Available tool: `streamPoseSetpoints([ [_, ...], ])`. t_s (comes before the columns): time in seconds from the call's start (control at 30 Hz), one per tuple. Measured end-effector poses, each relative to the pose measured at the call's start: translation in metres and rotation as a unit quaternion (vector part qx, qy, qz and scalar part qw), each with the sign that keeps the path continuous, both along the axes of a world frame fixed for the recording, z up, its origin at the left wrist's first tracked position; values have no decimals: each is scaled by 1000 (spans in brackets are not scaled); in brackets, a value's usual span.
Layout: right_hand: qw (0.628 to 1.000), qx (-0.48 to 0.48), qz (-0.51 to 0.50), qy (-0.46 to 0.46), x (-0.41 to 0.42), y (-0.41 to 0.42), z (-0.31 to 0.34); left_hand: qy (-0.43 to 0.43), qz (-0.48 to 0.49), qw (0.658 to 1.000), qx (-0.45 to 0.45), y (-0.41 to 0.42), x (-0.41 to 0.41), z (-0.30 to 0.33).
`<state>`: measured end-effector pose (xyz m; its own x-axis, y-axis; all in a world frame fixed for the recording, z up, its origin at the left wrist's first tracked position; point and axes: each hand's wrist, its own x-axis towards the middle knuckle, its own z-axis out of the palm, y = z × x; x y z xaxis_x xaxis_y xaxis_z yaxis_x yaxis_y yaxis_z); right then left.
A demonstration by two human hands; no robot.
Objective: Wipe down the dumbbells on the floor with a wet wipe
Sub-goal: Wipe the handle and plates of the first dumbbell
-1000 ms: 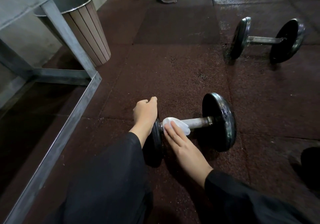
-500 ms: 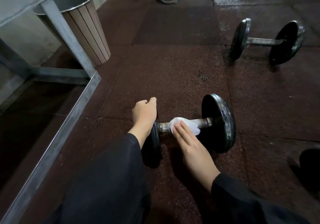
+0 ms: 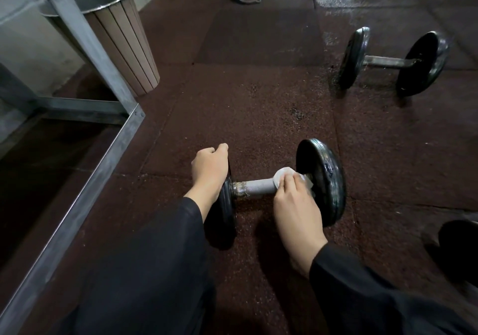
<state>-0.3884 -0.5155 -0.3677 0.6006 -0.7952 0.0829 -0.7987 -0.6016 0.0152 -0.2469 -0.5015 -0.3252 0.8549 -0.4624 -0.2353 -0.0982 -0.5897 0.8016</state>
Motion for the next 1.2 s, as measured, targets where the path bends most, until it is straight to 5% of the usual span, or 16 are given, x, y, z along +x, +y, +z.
streamPoseSetpoints([
  [0.2, 995, -19, -63, 78, 11, -8, 11, 8, 0, 1000, 2, 0, 0, 0],
  [0.4, 987, -40, -26, 152, 3, -4, 20, 17, 2, 1000, -2, 0, 2, -2],
  [0.5, 993, -36, 25, 106, 4, -15, 23, 25, 2, 1000, 0, -1, 2, -2],
  [0.63, 994, -16, -48, 99, 5, -15, 26, 32, 4, 999, -15, -3, 4, -5],
  [0.93, 995, 56, -37, 69, 0, -14, 7, 58, 132, 952, -269, 21, -11, -2],
  [1.1, 994, 67, -21, 83, -4, -10, 9, -72, -26, 987, -143, 51, -47, -19],
  [1.2, 994, 53, -21, 93, -4, -8, 11, -30, 8, 995, -92, 57, -56, -21],
])
